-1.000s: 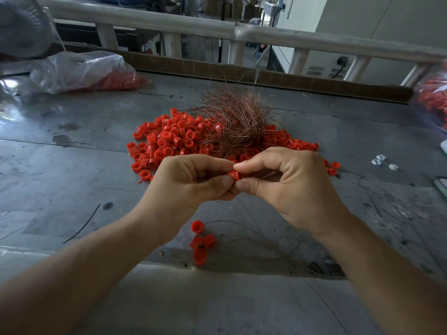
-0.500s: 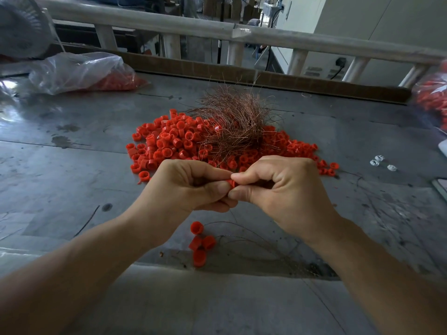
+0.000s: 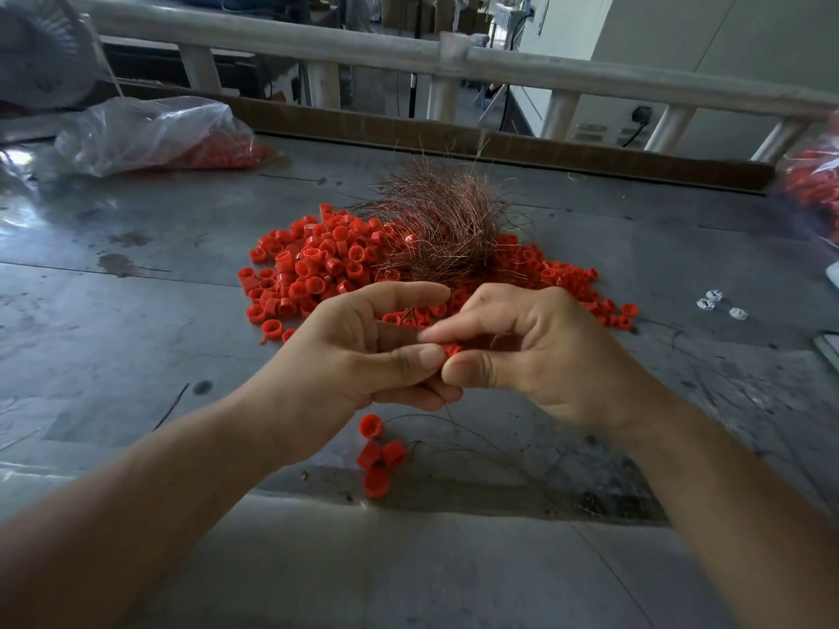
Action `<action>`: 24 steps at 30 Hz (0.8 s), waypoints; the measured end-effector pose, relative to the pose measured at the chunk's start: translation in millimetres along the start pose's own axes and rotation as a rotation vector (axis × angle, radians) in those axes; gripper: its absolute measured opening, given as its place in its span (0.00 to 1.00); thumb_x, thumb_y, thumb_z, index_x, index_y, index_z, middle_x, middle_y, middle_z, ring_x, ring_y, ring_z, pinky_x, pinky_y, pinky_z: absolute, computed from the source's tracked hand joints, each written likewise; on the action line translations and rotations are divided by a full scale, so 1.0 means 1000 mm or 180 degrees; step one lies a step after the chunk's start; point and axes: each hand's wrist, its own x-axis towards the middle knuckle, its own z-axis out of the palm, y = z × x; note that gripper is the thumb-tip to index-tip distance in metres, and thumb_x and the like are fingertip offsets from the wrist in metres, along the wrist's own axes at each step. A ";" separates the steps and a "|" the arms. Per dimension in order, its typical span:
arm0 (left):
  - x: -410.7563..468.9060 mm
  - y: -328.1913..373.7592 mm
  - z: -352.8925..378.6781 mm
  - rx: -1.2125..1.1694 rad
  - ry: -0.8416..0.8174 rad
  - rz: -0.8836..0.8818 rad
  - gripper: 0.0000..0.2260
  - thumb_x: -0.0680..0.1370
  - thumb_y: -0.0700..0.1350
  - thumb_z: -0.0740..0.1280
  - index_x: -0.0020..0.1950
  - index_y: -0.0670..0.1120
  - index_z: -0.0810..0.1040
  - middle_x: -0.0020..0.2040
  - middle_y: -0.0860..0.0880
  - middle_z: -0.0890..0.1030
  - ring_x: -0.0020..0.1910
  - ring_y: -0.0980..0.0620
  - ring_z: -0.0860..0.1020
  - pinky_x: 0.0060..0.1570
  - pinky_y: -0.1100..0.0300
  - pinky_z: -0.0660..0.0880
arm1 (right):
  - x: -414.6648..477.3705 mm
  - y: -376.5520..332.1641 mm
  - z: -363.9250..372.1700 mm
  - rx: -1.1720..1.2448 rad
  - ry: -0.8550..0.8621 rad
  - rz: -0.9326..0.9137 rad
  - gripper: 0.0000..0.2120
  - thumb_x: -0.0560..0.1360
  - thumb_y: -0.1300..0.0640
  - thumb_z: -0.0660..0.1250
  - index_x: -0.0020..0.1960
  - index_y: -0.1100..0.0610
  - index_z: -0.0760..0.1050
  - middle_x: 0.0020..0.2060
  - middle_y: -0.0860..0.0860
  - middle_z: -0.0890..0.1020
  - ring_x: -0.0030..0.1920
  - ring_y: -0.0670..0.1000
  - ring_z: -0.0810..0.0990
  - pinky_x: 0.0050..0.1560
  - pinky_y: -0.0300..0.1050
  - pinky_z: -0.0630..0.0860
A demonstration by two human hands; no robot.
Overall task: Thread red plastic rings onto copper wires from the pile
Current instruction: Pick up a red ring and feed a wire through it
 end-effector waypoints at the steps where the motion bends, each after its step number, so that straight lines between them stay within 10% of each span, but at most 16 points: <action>1: 0.000 0.000 0.000 -0.0017 -0.0020 -0.0013 0.23 0.63 0.40 0.69 0.58 0.45 0.73 0.35 0.43 0.83 0.34 0.48 0.83 0.32 0.63 0.78 | 0.000 -0.001 0.000 -0.0088 -0.0070 -0.0025 0.10 0.63 0.50 0.69 0.44 0.45 0.79 0.37 0.43 0.77 0.41 0.40 0.76 0.43 0.32 0.73; 17: -0.007 0.002 0.008 0.0375 -0.0141 0.0656 0.27 0.66 0.48 0.71 0.63 0.51 0.68 0.33 0.43 0.83 0.32 0.47 0.83 0.30 0.62 0.77 | -0.005 -0.013 0.016 -0.0703 0.0326 -0.0256 0.03 0.70 0.54 0.66 0.38 0.49 0.72 0.35 0.43 0.74 0.36 0.40 0.74 0.37 0.31 0.70; 24: -0.003 0.008 0.001 -0.0203 -0.0398 0.0249 0.22 0.65 0.53 0.74 0.57 0.48 0.78 0.35 0.43 0.83 0.33 0.47 0.82 0.30 0.62 0.77 | -0.004 -0.015 0.014 0.0814 0.0176 0.0189 0.10 0.63 0.51 0.68 0.40 0.56 0.78 0.32 0.45 0.80 0.34 0.42 0.78 0.34 0.33 0.74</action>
